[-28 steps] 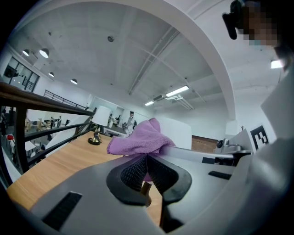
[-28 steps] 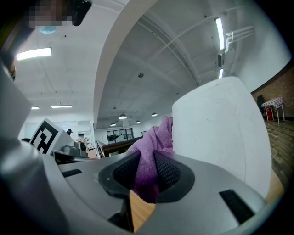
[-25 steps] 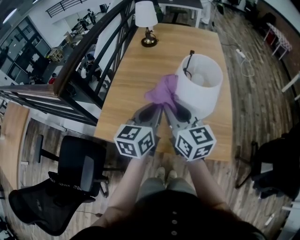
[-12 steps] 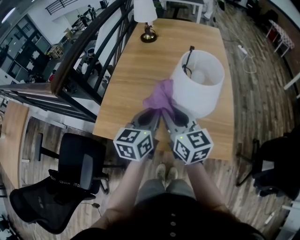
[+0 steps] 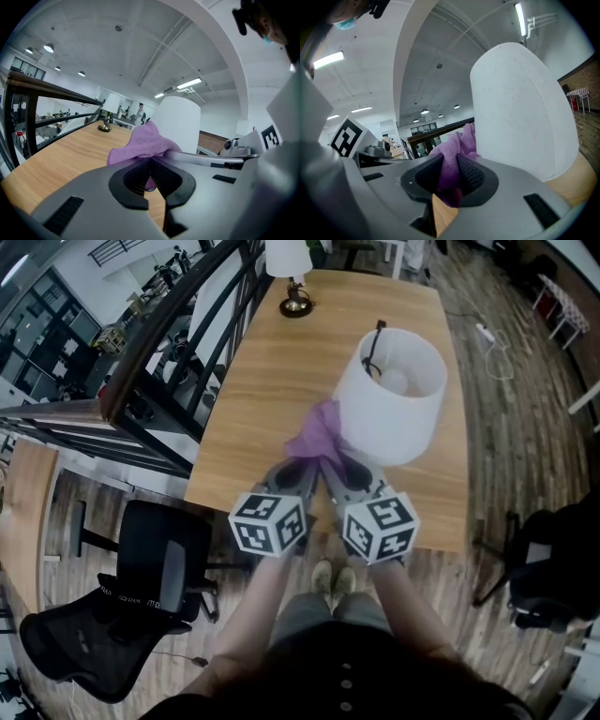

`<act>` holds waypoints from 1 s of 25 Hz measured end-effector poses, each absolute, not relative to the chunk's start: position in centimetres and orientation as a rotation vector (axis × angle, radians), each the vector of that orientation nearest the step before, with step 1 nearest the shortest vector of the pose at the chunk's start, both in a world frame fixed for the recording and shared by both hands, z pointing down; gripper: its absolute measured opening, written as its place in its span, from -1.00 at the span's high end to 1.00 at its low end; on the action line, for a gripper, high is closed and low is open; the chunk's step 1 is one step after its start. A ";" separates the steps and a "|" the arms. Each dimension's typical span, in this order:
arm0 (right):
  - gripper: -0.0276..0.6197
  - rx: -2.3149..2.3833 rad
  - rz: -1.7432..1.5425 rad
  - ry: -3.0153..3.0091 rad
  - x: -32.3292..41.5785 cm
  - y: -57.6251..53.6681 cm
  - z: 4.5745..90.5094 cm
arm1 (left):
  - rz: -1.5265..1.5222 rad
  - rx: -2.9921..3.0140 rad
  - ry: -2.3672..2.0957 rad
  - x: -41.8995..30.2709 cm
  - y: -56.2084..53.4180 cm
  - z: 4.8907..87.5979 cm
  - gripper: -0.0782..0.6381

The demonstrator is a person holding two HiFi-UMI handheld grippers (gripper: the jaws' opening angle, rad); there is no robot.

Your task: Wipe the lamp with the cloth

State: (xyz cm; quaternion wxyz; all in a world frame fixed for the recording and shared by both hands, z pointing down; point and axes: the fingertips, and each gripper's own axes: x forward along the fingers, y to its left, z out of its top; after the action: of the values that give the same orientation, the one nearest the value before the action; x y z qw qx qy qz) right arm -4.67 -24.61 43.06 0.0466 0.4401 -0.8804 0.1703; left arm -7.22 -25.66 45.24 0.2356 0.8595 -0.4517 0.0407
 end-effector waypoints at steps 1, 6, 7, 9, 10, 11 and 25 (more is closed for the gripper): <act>0.68 1.338 0.524 -2.684 -4.7 -24.5 43.2 | 0.110 2.349 -1.244 -7.3 -25.5 45.4 0.75; 0.68 1.309 0.552 -2.681 -5.0 -23.7 43.9 | 0.106 2.312 -1.263 -7.6 -24.5 45.9 0.76; 0.68 1.306 0.553 -2.682 -5.1 -23.4 43.9 | 0.106 2.311 -1.264 -7.7 -24.3 45.9 0.76; 0.68 1.298 0.546 -2.689 -5.3 -23.1 43.6 | 0.094 2.308 -1.270 -7.9 -23.9 45.7 0.76; 0.68 1.295 0.538 -2.693 -5.3 -22.9 43.3 | 0.085 2.309 -1.272 -7.9 -23.7 45.4 0.76; 0.68 1.293 0.527 -2.698 -5.4 -22.7 43.0 | 0.075 2.313 -1.274 -8.0 -23.5 45.1 0.76; 0.67 1.335 0.324 -2.793 -3.1 -22.1 36.2 | -0.125 2.448 -1.217 -6.1 -23.0 37.3 0.75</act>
State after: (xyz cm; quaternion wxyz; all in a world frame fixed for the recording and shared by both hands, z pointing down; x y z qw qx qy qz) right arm -3.10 -22.10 36.20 0.0144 0.4288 -0.8973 0.1041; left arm -6.06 -23.05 37.34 0.2012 0.8762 -0.4356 -0.0449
